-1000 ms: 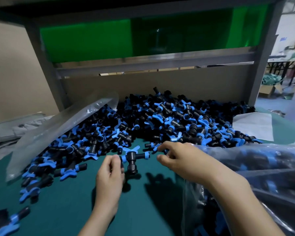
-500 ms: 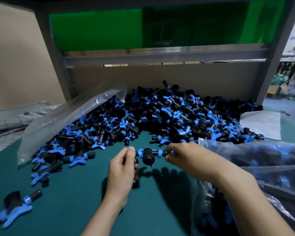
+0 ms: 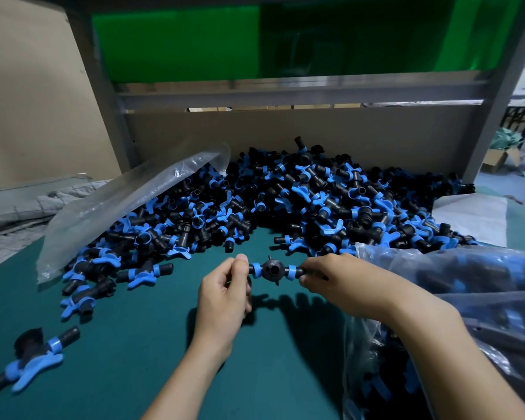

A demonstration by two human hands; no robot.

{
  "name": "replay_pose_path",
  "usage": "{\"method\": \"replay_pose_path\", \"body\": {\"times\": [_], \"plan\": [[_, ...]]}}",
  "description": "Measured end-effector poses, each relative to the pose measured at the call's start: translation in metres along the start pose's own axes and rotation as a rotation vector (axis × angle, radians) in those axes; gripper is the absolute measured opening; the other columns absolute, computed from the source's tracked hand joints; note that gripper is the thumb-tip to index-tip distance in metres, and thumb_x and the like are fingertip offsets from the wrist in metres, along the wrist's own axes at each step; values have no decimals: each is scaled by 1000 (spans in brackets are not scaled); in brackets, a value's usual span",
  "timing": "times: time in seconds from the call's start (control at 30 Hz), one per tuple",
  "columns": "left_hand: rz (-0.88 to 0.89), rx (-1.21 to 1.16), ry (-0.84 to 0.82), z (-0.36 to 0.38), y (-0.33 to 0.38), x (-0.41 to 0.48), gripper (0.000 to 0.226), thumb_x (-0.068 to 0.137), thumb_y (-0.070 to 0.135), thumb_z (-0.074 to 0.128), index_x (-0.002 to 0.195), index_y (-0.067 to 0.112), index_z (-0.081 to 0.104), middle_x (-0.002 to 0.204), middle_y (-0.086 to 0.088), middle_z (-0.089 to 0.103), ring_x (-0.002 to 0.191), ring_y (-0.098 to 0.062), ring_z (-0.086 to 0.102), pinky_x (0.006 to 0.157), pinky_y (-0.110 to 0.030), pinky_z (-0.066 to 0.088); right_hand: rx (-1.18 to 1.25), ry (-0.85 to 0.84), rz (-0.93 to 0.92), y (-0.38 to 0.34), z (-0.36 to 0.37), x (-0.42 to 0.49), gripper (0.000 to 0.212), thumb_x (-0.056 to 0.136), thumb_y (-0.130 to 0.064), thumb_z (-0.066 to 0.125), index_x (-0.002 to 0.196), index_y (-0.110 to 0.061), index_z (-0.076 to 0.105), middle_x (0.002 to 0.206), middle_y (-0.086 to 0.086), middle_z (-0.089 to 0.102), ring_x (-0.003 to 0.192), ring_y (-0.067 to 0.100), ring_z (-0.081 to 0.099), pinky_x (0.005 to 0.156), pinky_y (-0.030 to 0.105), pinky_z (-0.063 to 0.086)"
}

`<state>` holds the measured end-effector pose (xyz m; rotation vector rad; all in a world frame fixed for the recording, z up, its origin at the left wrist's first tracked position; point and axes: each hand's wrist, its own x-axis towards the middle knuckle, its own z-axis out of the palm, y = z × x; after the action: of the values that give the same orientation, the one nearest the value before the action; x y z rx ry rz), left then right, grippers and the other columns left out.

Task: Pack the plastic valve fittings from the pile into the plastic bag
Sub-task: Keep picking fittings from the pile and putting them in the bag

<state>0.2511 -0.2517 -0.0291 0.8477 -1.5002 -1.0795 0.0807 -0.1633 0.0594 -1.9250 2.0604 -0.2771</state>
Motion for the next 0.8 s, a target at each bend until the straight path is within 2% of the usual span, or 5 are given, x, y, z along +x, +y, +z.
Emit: {"method": "replay_pose_path", "body": {"times": [0.3,0.47,0.53,0.67,0.8], "plan": [[8,18,-6,0,-2,0,54,84,59,47,63,9,43,54,-1,43,43,-17,43,39,-26,32,18,-8,10,0,0,-1,19,104,-38,40,94,-28,53,70,-3,52,58,14,43,54,28,32],[-23,43,1,-1,-3,0,55,92,53,48,63,7,39,52,-4,39,43,-16,44,40,-25,33,26,-13,21,-2,-1,-2,27,105,-38,38,79,-31,45,71,-2,52,58,15,43,55,29,32],[-51,69,15,0,-5,0,53,97,47,46,62,8,37,52,-4,38,42,-15,45,40,-24,33,38,-19,22,-2,-1,-3,27,105,-38,36,82,-31,46,77,0,57,61,17,46,56,30,34],[-109,108,21,0,-6,1,56,98,50,43,61,8,40,49,-7,45,40,-14,43,39,-21,34,70,-11,29,-3,-2,-2,28,105,-42,33,97,-23,52,102,5,68,79,23,60,71,37,48],[-168,150,9,2,-7,4,59,100,53,36,61,10,50,45,-3,53,39,-14,45,41,-23,37,83,20,-18,-3,-2,-2,29,104,-44,33,101,-24,54,103,5,68,91,25,62,85,44,51]]}}
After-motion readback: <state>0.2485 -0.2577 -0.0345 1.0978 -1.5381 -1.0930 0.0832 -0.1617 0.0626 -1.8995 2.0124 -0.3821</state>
